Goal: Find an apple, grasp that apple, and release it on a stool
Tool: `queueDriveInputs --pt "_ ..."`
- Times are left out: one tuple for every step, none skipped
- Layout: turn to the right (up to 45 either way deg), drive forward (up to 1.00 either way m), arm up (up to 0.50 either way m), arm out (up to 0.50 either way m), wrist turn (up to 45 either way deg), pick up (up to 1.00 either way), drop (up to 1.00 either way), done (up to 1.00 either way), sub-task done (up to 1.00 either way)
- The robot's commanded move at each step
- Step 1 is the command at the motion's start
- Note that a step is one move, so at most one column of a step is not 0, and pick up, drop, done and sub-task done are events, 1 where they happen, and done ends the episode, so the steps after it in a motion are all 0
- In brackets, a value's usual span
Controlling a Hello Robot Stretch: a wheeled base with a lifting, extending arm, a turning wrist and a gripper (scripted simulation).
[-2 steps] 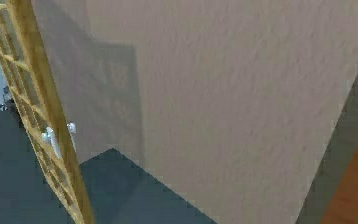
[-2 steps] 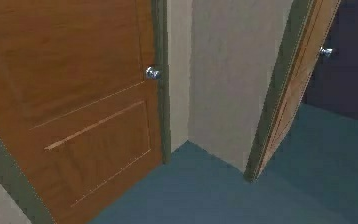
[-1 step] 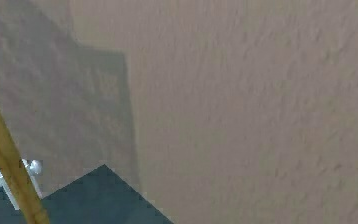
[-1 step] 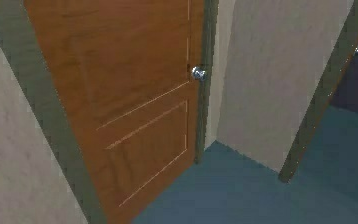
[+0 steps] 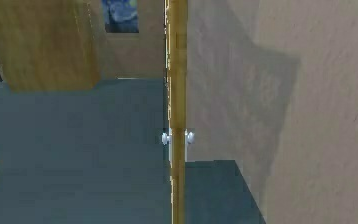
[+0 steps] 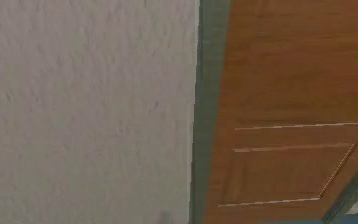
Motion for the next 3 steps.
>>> queueDriveInputs --pt "-39.0 0.0 0.0 0.0 0.0 0.0 0.0 0.0 0.0" --pt "0.0 1.0 0.0 0.0 0.0 0.0 0.0 0.0 0.0" --pt "0.0 1.0 0.0 0.0 0.0 0.0 0.0 0.0 0.0"
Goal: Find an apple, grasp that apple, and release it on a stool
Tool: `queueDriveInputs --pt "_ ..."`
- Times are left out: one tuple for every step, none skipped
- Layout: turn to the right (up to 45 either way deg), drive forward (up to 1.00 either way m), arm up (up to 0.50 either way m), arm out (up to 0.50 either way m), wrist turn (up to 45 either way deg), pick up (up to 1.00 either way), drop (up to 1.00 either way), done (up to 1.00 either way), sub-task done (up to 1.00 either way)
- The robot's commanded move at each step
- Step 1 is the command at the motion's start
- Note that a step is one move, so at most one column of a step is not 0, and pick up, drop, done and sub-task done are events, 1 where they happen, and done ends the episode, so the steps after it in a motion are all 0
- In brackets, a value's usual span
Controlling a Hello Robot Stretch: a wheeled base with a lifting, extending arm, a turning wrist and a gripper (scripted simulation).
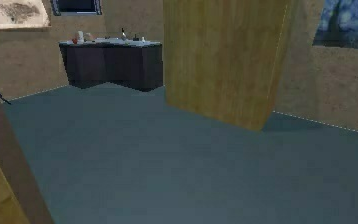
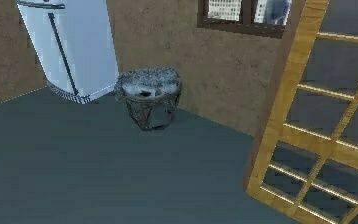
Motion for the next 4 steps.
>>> queueDriveInputs --pt "0.0 0.7 0.0 0.0 0.0 0.0 0.0 0.0 0.0" --pt "-33.0 0.0 0.0 0.0 0.0 0.0 0.0 0.0 0.0" --pt "0.0 1.0 0.0 0.0 0.0 0.0 0.0 0.0 0.0" --pt "-3.0 0.0 0.0 0.0 0.0 0.0 0.0 0.0 0.0"
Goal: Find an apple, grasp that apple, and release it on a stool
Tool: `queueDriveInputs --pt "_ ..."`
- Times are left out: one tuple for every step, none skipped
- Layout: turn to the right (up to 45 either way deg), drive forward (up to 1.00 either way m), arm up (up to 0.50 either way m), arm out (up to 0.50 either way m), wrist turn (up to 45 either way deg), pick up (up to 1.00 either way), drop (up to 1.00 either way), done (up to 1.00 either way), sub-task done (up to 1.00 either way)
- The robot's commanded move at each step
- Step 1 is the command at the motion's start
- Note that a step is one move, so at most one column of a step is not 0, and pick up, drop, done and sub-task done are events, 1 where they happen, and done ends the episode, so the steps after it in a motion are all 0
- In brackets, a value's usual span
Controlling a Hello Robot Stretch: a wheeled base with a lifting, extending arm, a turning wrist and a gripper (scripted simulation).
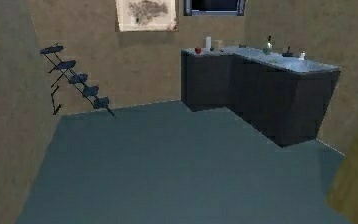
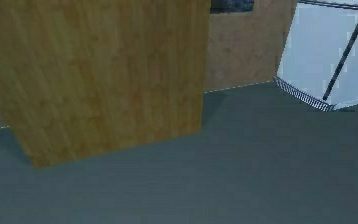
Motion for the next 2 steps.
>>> queueDriveInputs --pt "0.0 1.0 0.0 0.0 0.0 0.0 0.0 0.0 0.0" --pt "0.0 1.0 0.0 0.0 0.0 0.0 0.0 0.0 0.0"
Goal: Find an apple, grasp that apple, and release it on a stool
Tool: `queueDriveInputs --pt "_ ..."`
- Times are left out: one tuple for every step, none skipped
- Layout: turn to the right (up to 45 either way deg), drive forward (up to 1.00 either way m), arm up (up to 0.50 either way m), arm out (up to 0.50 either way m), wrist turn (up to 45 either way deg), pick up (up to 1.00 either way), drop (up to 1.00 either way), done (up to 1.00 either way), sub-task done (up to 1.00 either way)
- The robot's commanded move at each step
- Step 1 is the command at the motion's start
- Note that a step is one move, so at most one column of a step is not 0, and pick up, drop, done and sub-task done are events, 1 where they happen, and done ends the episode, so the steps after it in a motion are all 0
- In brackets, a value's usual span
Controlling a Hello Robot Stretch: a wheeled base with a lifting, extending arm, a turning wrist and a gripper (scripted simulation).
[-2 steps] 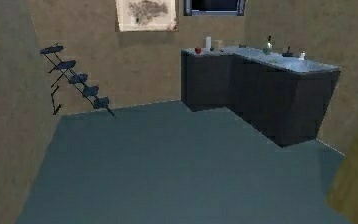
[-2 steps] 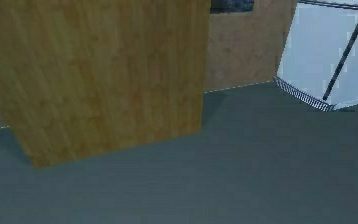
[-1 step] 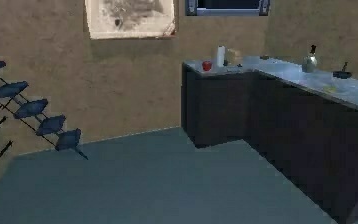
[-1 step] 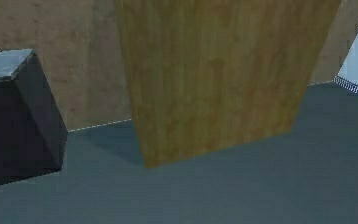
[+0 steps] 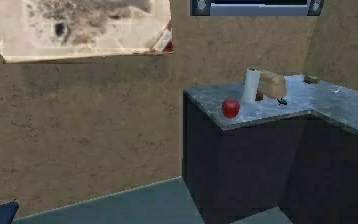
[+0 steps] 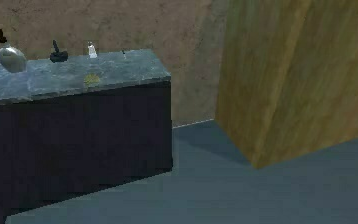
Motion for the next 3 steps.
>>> queueDriveInputs --pt "0.0 0.2 0.0 0.0 0.0 0.0 0.0 0.0 0.0" --pt "-45.0 0.0 0.0 0.0 0.0 0.0 0.0 0.0 0.0" --pt "-24.0 0.0 0.0 0.0 0.0 0.0 0.0 0.0 0.0"
